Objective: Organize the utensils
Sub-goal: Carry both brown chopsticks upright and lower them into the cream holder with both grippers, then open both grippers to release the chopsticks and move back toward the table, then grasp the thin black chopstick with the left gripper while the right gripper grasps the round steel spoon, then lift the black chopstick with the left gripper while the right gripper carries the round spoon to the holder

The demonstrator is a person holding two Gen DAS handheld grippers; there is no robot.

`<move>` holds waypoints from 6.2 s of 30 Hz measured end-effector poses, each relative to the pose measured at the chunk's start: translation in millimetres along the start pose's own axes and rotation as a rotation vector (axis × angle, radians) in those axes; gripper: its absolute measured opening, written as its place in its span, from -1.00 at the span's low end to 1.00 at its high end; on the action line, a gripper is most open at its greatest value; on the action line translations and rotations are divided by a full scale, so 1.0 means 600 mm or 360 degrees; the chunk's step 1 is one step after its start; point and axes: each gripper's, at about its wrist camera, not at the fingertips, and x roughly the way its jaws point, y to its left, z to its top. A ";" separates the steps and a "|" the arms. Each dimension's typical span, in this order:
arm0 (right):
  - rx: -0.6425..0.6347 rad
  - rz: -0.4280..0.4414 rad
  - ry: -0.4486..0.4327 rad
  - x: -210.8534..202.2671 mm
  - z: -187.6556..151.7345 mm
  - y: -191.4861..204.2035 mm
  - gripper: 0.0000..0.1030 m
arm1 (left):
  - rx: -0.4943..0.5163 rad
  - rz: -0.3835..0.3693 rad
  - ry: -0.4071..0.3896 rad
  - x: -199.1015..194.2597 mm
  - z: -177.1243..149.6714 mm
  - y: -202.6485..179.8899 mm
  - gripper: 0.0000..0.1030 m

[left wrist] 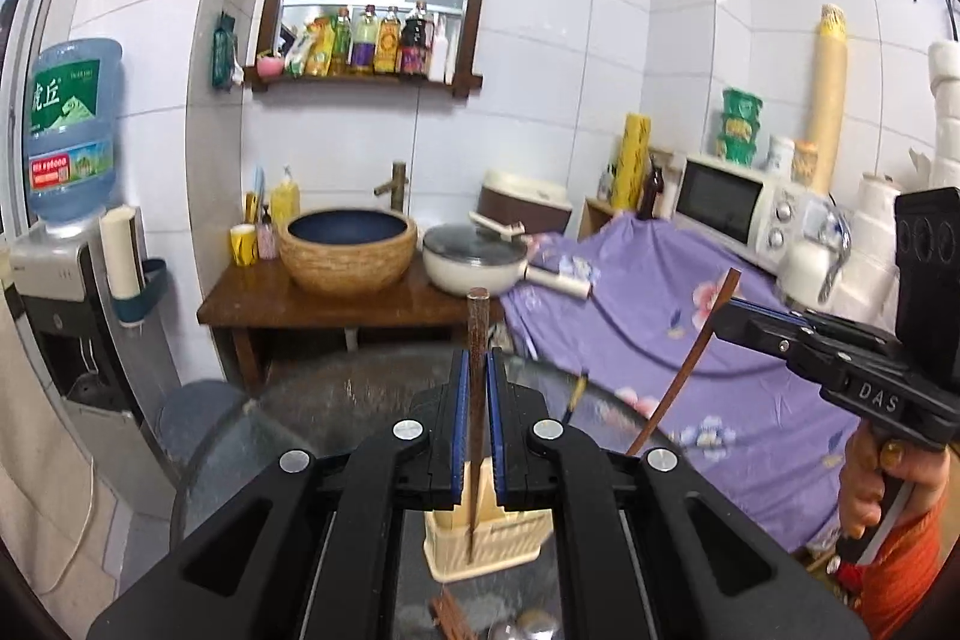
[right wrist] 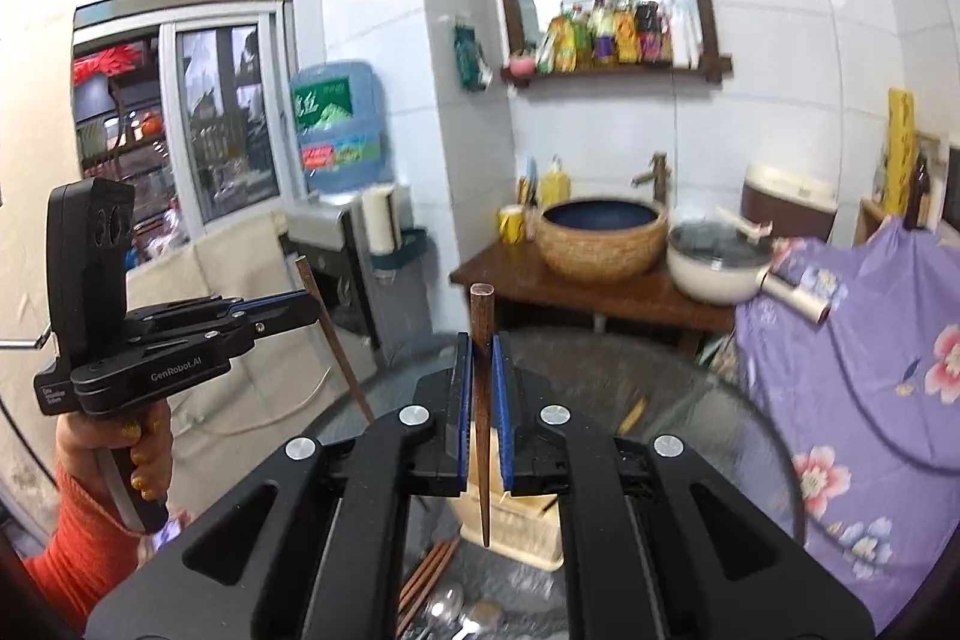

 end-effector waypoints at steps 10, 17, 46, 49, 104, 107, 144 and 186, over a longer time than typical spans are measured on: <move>0.0038 -0.0141 -0.0020 0.068 0.023 -0.034 -0.85 | -0.0064 0.0062 -0.0016 0.082 0.032 -0.004 -0.88; 0.0060 -0.0186 0.0052 0.123 -0.022 -0.051 -0.85 | -0.0104 0.0061 0.0070 0.136 -0.010 0.010 -0.88; 0.0183 -0.0251 0.0235 0.211 -0.143 -0.088 -0.83 | -0.0193 0.0080 0.0373 0.241 -0.135 0.044 -0.74; 0.0156 -0.0297 0.0195 0.198 -0.150 -0.085 -0.17 | -0.0226 0.0052 0.0322 0.219 -0.137 0.044 0.16; 0.0090 -0.0432 0.0907 0.206 -0.536 0.011 0.33 | -0.0100 0.0359 0.0900 0.120 -0.499 0.082 0.11; 0.0150 -0.0394 0.0915 0.207 -0.533 0.000 0.33 | -0.0149 0.0322 0.0895 0.121 -0.494 0.086 0.09; 0.0129 -0.0326 0.1072 0.287 -0.501 0.017 -0.06 | -0.0182 0.0287 0.0970 0.227 -0.457 0.102 -0.63; -0.0096 -0.0236 0.0487 0.160 -0.393 0.049 -0.07 | -0.0129 0.0238 0.0454 0.109 -0.315 0.063 -0.86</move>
